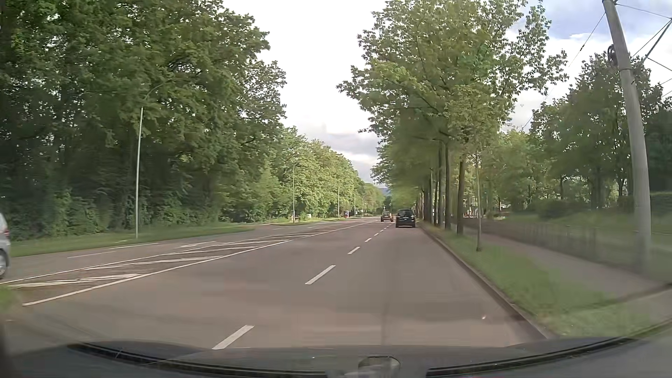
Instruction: Follow the waypoints while adhering to traffic rules and regulations
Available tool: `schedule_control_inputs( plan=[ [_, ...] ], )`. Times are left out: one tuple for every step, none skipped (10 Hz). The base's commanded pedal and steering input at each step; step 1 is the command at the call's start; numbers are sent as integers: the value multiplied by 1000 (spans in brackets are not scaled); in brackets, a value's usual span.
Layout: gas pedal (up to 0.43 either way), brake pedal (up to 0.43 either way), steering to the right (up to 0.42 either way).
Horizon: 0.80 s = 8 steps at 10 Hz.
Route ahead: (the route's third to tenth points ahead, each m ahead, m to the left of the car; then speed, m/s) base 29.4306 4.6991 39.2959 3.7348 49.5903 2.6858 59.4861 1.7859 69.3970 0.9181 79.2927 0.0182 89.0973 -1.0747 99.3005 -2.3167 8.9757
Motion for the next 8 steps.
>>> schedule_control_inputs(
  plan=[
    [157, 0, 89],
    [150, 0, 74],
    [150, 0, 64],
    [150, 0, 61],
    [157, 0, 58],
    [157, 0, 49],
    [157, 0, 43],
    [157, 0, 35]
  ],
)
